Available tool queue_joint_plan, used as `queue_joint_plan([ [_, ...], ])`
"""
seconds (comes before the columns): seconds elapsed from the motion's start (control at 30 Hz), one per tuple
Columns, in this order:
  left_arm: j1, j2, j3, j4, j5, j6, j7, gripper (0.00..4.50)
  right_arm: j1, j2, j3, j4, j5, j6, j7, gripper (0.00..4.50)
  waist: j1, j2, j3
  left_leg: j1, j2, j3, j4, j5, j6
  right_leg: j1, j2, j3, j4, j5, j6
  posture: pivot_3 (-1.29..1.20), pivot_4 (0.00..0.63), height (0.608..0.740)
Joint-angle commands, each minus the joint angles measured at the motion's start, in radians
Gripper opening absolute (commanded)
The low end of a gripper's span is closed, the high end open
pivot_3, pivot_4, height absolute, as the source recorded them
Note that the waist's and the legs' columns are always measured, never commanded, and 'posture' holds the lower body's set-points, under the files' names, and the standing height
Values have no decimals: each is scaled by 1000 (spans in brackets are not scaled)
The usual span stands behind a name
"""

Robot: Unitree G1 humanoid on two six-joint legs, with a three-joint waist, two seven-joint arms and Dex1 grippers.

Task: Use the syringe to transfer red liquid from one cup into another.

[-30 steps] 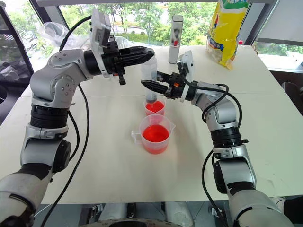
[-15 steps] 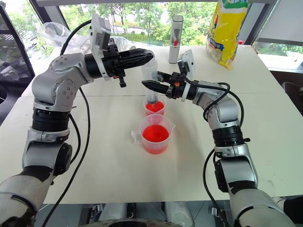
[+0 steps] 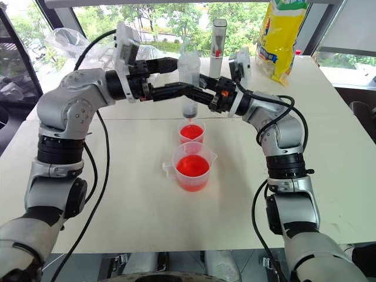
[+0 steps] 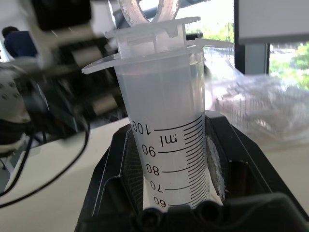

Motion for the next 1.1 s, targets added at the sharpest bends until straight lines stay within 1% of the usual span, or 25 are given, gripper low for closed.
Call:
queue_joint_plan([
  [0.03, -25, 35, 63, -19, -15, 2, 31, 4408, -14, 9, -19, -53, 26, -5, -5, 1438, 0, 0, 0, 0, 0, 0, 0, 0, 0, 0, 0, 0, 0, 0, 0, 0, 150, 740],
  [0.27, 56, 142, 102, -82, -38, 26, 27, 4408, 1, 15, -13, -67, 26, 7, -12, 1438, -1, 0, 0, 1, 1, 0, -1, 0, 0, -1, 0, 0, 1, 0, 0, 0, 150, 740],
  [0.37, 116, 184, 111, -123, -46, 39, 19, 4408, 7, 11, -10, -71, 24, 15, -11, 1438, 1, 0, 0, 0, 1, 0, 0, 0, 0, -1, -1, 0, 1, 0, 0, 0, 150, 740],
  [0.43, 191, 215, 117, -183, -61, 52, 10, 4408, 10, -7, -4, -77, 16, 31, -11, 1438, 1, 0, 0, 0, 1, 0, 0, 0, 0, 0, -2, 0, 1, 0, 0, 0, 150, 740],
  [0.5, 236, 229, 117, -221, -71, 60, 13, 4408, 6, -29, 2, -78, -1, 44, -18, 1438, 1, 0, 0, 0, 1, 1, 0, 0, 0, 0, -2, 0, 1, 0, 0, 0, 150, 740],
  [0.57, 274, 238, 121, -253, -83, 66, 17, 4408, -22, -60, 12, -60, -53, 63, -69, 1438, 2, 0, 0, 0, 1, 0, 0, 0, 0, -1, -2, 0, 1, 0, 0, 0, 150, 740],
  [0.63, 309, 246, 125, -280, -91, 69, 21, 4408, -80, -92, -11, -32, -50, 176, -134, 1438, 1, 0, 0, 0, 1, 0, 0, 0, 0, -1, -2, 1, 1, 0, 0, 0, 150, 740],
  [0.77, 370, 245, 128, -325, -109, 76, 38, 4408, -195, -191, -48, 11, -19, 478, -218, 1438, 1, 0, 0, 0, 1, 1, 0, 0, 0, -1, -2, 2, 1, 0, 0, 0, 150, 740],
  [0.83, 394, 242, 123, -349, -114, 76, 48, 4408, -252, -262, -7, 37, -34, 673, -238, 1438, 1, 0, 0, 0, 1, 1, -1, 0, 0, -2, -2, 2, 1, 0, -1, 0, 150, 740],
  [0.9, 420, 246, 109, -369, -100, 57, 50, 4408, -292, -316, 46, 60, -55, 825, -252, 1438, 2, -1, -1, 0, 1, 0, -2, 0, 0, -2, -2, 2, 0, -1, -2, 0, 150, 740],
  [0.93, 431, 247, 107, -376, -98, 53, 52, 4408, -302, -336, 76, 70, -63, 878, -255, 1438, 1, -1, -1, 0, 1, 0, -2, 0, 0, -2, -2, 2, -1, -1, -2, 0, 150, 740],
  [1.0, 444, 246, 108, -386, -103, 53, 57, 4408, -301, -358, 114, 80, -90, 924, -277, 1438, -1, -1, -1, 0, 1, 1, -2, 0, 0, -2, -2, 2, -1, -1, -3, 0, 150, 740],
  [1.1, 453, 243, 105, -403, -101, 43, 59, 4408, -256, -374, 178, 103, -131, 976, -308, 1438, 0, -1, -1, -1, 0, 1, -2, 0, 0, -2, -2, 3, -1, -1, -2, 0, 150, 740],
])
